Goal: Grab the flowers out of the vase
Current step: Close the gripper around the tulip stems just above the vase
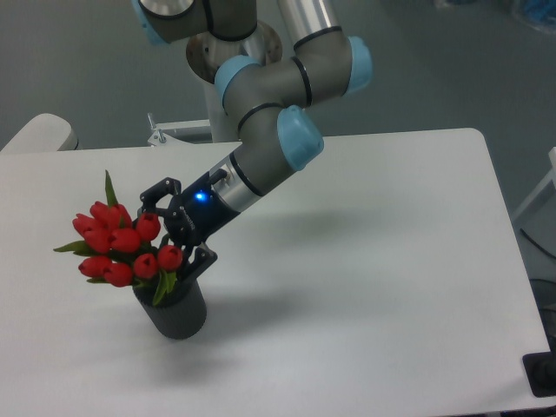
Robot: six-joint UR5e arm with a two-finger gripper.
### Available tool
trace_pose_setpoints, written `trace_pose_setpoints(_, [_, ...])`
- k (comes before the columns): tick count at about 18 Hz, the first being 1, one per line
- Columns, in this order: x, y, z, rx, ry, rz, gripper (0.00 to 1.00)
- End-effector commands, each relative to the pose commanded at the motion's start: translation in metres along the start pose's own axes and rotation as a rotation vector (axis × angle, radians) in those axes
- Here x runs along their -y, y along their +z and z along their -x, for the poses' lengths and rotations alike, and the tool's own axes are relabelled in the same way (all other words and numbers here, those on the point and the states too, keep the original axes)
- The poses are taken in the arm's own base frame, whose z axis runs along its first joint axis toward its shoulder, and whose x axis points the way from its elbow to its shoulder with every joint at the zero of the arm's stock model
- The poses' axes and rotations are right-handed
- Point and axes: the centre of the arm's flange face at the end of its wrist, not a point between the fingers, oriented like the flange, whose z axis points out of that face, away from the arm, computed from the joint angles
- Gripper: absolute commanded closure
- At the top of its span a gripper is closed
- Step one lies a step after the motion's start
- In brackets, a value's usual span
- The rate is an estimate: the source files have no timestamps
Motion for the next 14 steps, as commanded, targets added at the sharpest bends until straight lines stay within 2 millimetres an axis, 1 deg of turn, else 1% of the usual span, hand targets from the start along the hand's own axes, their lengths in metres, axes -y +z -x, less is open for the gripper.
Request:
trace_pose_setpoints(4, [-0.006,0.012,0.005,-0.023,-0.01,-0.024,0.0])
trace_pose_setpoints(7, [-0.012,0.017,0.009,-0.031,-0.011,-0.038,0.0])
trace_pose_setpoints(9, [-0.011,0.019,0.011,-0.039,-0.022,-0.079,0.01])
trace_pose_setpoints(11, [-0.01,0.017,0.012,-0.036,-0.023,-0.087,0.21])
trace_pose_setpoints(12, [-0.011,0.016,0.012,-0.034,-0.017,-0.087,0.35])
trace_pose_setpoints(14, [-0.011,0.014,0.014,-0.03,-0.016,-0.088,0.58])
